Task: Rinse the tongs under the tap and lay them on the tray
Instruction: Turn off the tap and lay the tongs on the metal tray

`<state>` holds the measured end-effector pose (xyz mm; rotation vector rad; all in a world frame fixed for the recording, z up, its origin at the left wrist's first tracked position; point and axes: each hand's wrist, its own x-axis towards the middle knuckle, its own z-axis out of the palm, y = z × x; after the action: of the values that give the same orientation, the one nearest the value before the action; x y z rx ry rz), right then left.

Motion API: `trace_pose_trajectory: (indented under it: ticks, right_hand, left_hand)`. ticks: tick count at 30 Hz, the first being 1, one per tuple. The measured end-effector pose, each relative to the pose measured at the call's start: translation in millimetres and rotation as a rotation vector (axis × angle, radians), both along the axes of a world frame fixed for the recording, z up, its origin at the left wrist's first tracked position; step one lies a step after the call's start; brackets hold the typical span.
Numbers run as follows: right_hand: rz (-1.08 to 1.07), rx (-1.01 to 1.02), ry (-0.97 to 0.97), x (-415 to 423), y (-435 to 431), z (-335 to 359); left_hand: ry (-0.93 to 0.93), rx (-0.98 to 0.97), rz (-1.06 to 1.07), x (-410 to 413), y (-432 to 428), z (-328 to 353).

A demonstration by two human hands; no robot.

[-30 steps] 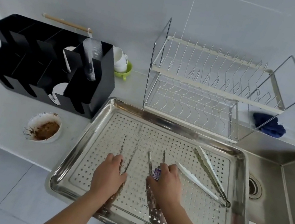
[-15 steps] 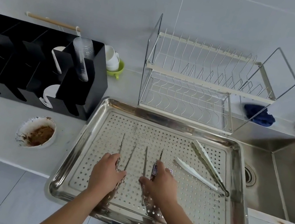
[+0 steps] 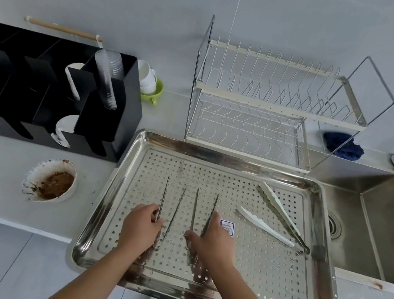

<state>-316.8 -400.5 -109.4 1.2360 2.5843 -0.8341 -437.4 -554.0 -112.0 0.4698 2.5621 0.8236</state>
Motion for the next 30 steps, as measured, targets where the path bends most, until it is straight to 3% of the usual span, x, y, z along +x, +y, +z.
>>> trace_pose_trajectory:
  ticks: [12,30]
  right_hand:
    - [-0.019,0.026,-0.025,-13,-7,3]
    - [-0.006,0.022,-0.017,-16,-4,1]
  left_hand:
    - [-0.087,0.032,0.029,-1,3,1]
    - [-0.061,0.014,0.027,-1,2,1]
